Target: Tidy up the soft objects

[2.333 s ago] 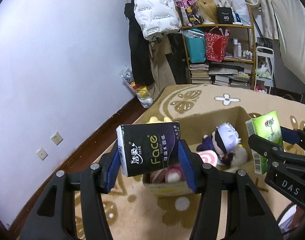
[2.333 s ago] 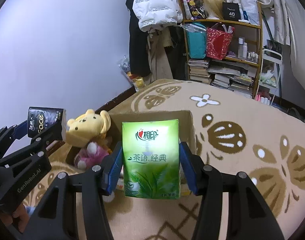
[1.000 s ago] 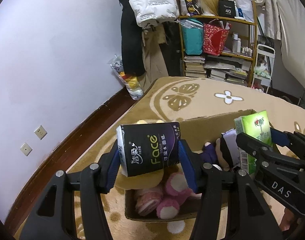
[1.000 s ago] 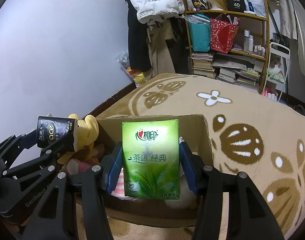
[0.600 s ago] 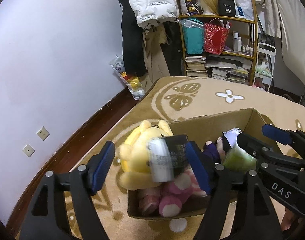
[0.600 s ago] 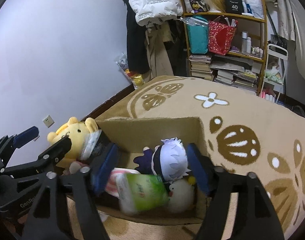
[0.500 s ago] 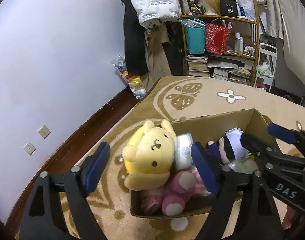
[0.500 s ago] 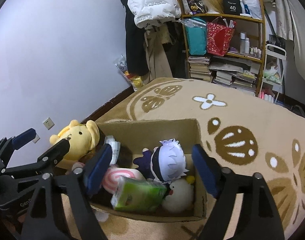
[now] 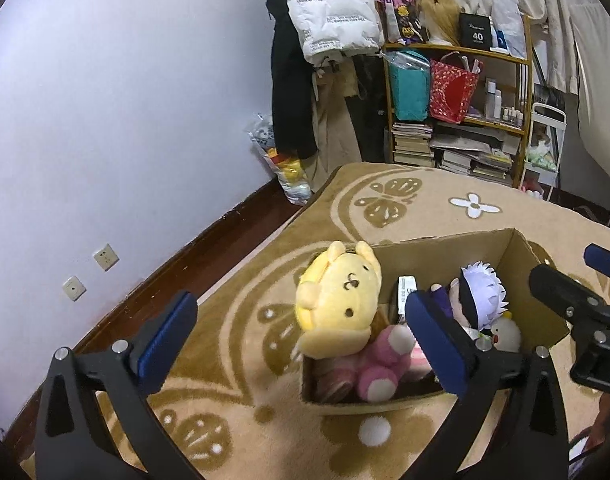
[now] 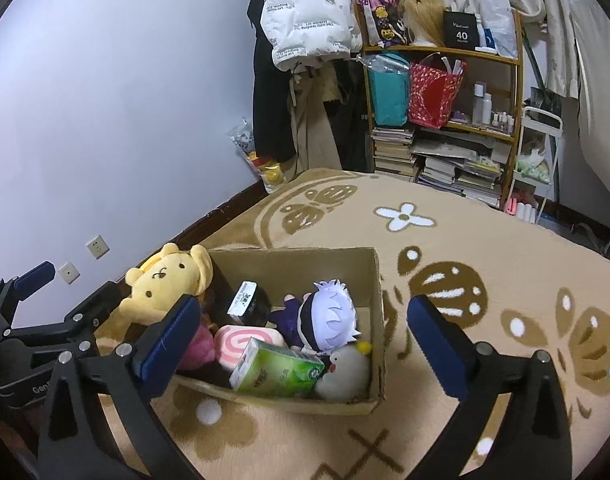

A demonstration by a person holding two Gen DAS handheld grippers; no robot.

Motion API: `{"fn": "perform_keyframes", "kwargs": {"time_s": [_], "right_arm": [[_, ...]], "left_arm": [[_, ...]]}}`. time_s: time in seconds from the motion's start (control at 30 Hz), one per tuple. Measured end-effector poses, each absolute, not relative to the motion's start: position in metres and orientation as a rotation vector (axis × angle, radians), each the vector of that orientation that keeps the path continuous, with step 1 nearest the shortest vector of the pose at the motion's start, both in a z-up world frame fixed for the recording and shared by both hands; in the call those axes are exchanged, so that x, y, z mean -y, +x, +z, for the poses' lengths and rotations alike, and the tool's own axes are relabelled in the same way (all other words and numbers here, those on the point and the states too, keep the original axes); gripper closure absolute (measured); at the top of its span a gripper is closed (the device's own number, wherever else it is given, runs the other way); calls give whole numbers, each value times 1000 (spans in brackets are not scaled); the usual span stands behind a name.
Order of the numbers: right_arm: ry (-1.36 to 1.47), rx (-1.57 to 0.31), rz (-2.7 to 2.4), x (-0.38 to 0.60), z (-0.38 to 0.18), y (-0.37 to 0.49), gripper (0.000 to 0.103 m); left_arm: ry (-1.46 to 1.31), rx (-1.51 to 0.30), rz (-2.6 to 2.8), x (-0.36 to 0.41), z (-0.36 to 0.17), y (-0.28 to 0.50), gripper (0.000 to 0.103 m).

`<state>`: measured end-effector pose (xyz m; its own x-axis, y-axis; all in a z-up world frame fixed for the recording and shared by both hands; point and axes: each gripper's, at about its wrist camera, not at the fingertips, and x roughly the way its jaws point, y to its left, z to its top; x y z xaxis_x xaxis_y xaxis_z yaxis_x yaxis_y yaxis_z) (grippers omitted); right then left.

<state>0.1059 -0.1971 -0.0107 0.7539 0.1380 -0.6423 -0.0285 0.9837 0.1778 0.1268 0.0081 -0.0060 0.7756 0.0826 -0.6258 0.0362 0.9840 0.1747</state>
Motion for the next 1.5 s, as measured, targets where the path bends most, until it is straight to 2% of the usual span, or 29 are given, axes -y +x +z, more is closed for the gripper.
{"fn": "perform_keyframes", "kwargs": {"time_s": [0.8,1.5], "right_arm": [[186,-657,104,206,24,28,0],[204,-680,93,217,-7,17,0]], "left_arm": [[190,-610,15,-15,29,44,0],[180,-649,41,-24,10,29,0]]}}
